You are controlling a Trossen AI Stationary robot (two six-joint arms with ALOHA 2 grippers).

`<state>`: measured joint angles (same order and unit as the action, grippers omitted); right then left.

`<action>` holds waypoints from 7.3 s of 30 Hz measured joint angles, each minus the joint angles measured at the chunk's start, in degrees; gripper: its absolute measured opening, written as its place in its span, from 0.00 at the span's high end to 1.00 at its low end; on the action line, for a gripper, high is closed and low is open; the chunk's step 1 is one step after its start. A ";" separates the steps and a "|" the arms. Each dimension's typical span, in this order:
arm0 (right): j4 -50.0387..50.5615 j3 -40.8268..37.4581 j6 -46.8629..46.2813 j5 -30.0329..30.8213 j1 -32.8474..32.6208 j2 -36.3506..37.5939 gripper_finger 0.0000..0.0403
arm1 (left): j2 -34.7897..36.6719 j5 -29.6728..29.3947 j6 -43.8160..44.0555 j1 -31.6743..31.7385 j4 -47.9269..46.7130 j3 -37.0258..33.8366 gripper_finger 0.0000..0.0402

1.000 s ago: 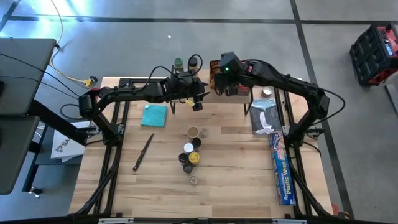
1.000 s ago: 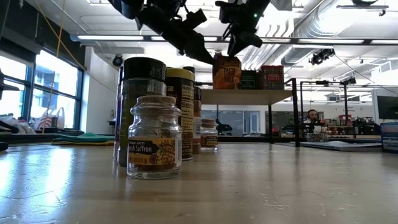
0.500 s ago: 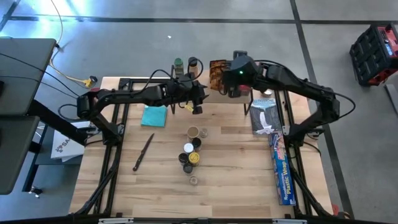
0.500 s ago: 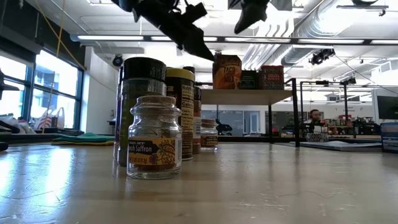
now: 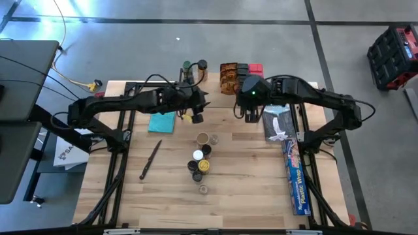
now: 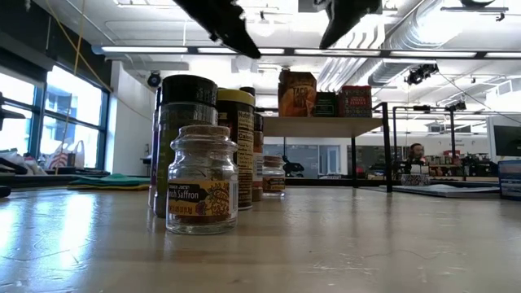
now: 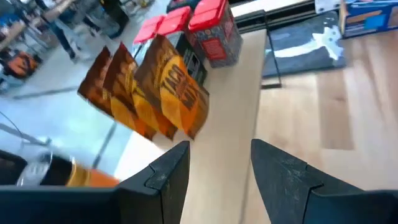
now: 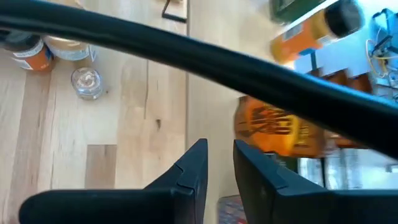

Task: Shelf spices
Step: Put the gold seasoning bottle on the shelf

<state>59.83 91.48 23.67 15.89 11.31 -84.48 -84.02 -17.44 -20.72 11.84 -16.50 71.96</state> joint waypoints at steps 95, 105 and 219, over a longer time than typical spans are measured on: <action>-55.74 -34.64 -38.21 9.04 -30.99 -1.27 0.65 | 8.43 -2.60 36.29 -19.31 1.80 -26.26 0.32; -55.75 -34.64 -38.23 9.06 -30.97 -1.28 0.65 | 4.40 -7.30 36.67 -19.61 4.42 -26.44 0.21; -55.29 -34.66 -38.71 13.08 -35.85 -1.28 0.65 | 2.78 5.85 18.94 20.09 -22.49 5.97 0.30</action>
<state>4.54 56.82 -15.05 28.97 -24.53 -85.76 -81.24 -11.59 -1.78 31.92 -38.99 77.93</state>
